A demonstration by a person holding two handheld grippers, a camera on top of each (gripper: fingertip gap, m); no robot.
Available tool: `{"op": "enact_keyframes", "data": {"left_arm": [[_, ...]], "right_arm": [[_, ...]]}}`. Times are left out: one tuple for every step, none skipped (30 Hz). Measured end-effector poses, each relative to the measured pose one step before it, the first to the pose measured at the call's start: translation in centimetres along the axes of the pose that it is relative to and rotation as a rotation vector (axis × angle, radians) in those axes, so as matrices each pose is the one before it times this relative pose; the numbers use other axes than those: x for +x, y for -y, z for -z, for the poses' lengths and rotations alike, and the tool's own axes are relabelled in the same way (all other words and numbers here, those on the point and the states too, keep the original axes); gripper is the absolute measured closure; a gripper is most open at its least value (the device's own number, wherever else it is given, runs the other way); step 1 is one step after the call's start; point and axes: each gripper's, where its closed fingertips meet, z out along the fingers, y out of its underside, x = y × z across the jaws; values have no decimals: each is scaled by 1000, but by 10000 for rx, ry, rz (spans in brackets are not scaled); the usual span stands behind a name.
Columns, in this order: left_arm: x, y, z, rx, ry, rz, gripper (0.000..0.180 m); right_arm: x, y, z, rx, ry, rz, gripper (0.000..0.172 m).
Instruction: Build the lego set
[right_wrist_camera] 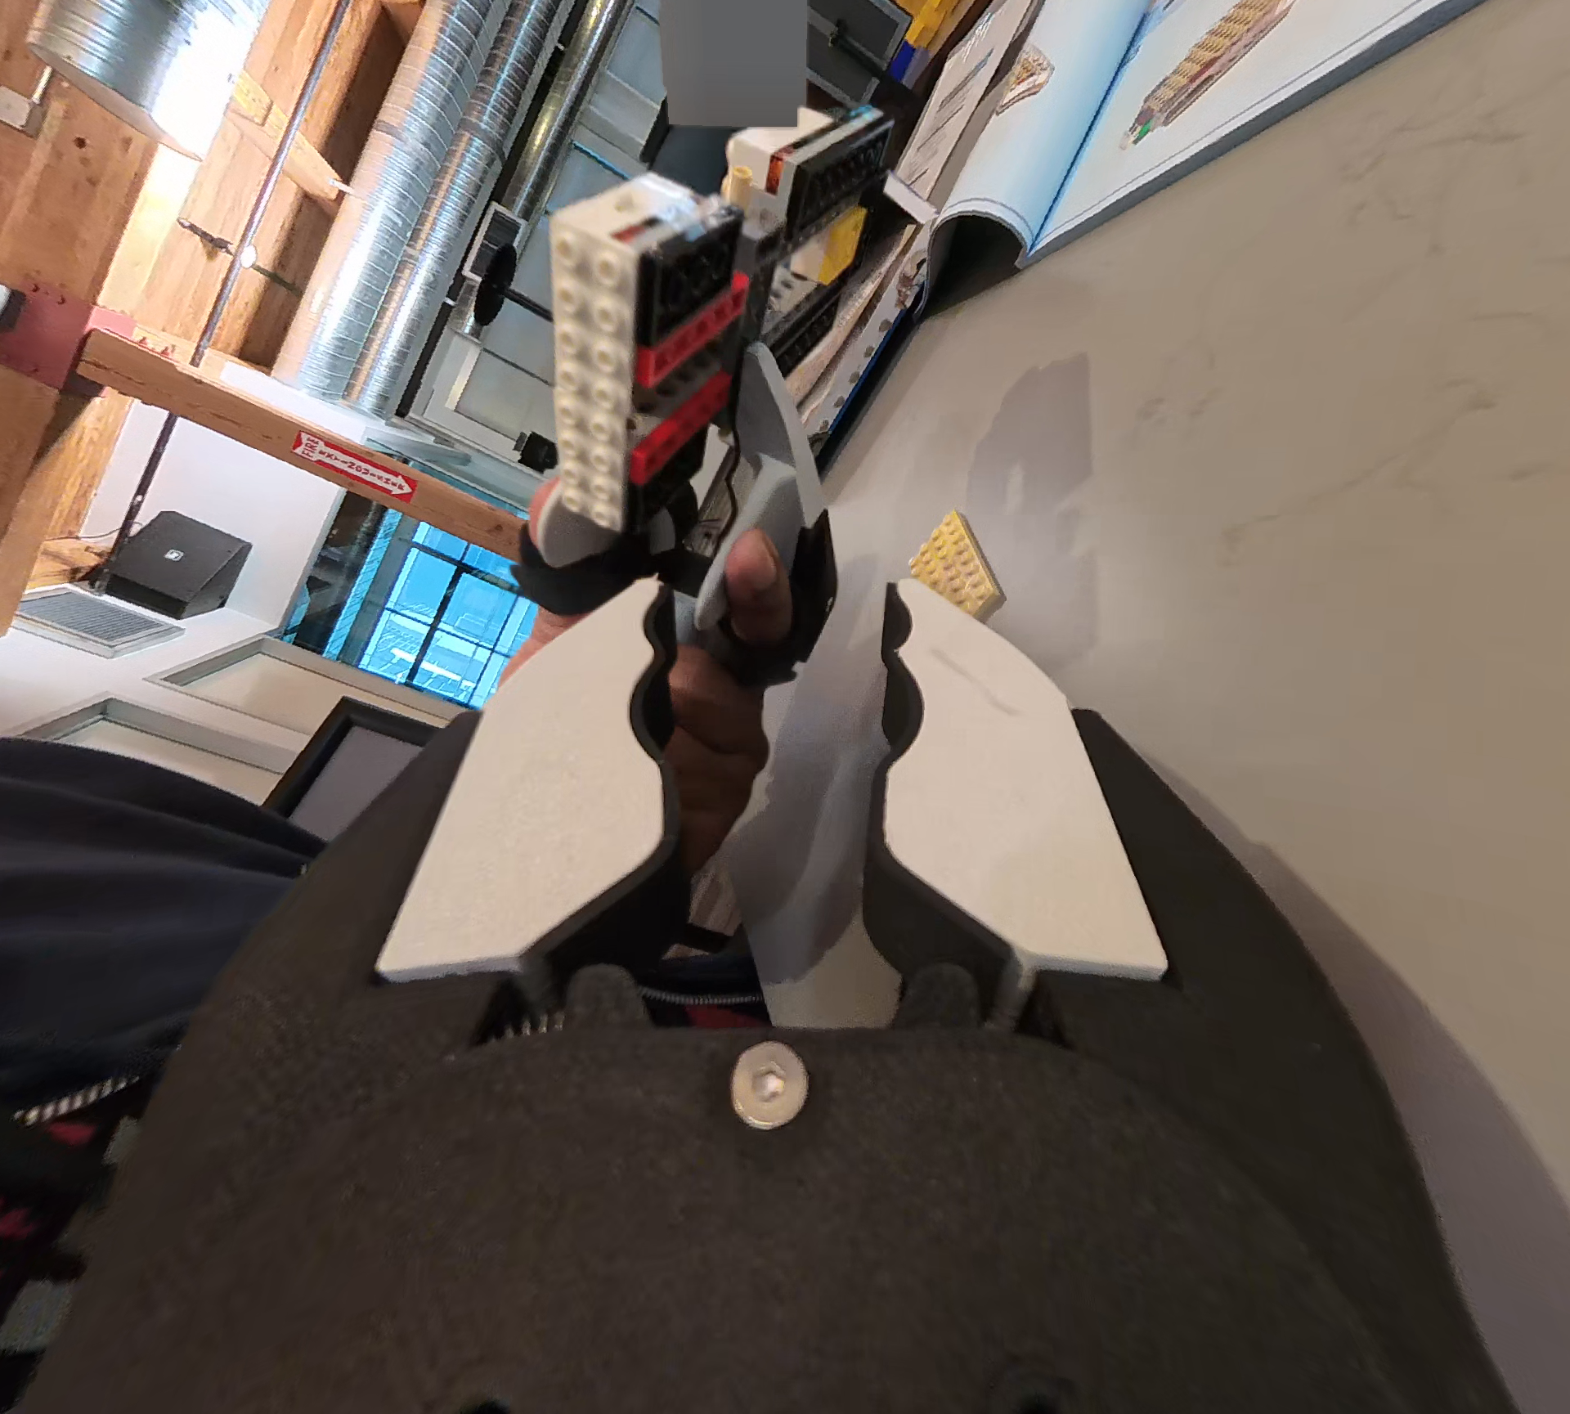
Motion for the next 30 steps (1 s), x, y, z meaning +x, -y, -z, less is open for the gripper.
{"op": "enact_keyframes", "data": {"left_arm": [[394,61,-228,75,-88,107,157],[424,9,-233,65,-142,136,157],[509,-60,-228,40,-234,131,157],[528,-178,-203,-14,-294,134,157],[547,-277,-172,-48,-335,136,157],[465,-353,-124,-59,-304,136,157],[323,-396,-84,-52,-217,108,157],[172,-405,-23,-61,-124,71,157],[118,-379,29,-60,-91,65,157],[194,-269,100,-13,-170,81,157],[278,-139,139,48,-237,96,157],[156,-70,122,43,-140,98,157],[74,-60,97,26,-57,22,157],[42,-30,66,18,-19,-68,157],[1,-16,33,27,27,-73,157],[-68,-9,-26,11,46,-15,157],[-87,-50,-66,-27,26,9,157],[-30,-59,-88,-23,-23,-8,157],[-126,-77,-118,-36,31,0,157],[-213,-107,-121,-71,63,-2,157],[-138,-45,-100,-40,-14,-8,157],[-158,-19,-82,-38,-9,-23,157],[-318,21,-28,-42,109,-75,157],[-461,51,37,-43,247,-215,157],[-568,90,113,-22,362,-365,157],[-724,68,149,-60,475,-387,157],[-813,58,183,-70,540,-407,157],[-802,65,233,-29,567,-501,158],[-780,65,235,18,562,-473,157],[-733,37,233,25,523,-388,157]], "right_arm": [[-76,76,-82,97,-45,82,124],[-73,110,-50,104,-57,93,123],[-128,85,-35,82,-23,111,122],[-140,63,6,59,-2,108,122],[-94,65,46,69,-11,84,122],[-51,70,75,74,0,50,122],[10,37,71,49,-4,28,122],[105,-48,69,20,-34,18,122],[185,-216,55,-52,-78,4,123],[119,-337,46,-137,-19,-53,123],[28,-242,15,-104,48,-89,123],[37,-74,17,-9,33,-66,122],[59,-58,-3,-13,-3,-19,122],[28,-98,-17,-51,19,-11,122],[10,-71,-23,-40,54,-50,122],[-13,-22,6,-13,70,-69,122],[64,-13,20,-24,29,-37,122],[73,17,40,-18,16,-4,122],[97,94,99,19,11,-7,122],[104,171,143,60,12,-17,121],[89,255,186,101,31,-14,121],[75,286,199,105,40,-5,121],[34,296,198,114,60,-1,119],[-7,292,226,114,83,-8,119],[-1,220,238,75,80,-16,117],[-34,224,226,73,77,-34,116],[-143,263,244,109,146,-79,114],[-170,197,268,96,137,-96,114],[-106,135,252,67,94,-92,114],[-18,35,233,23,46,-118,114]]}}
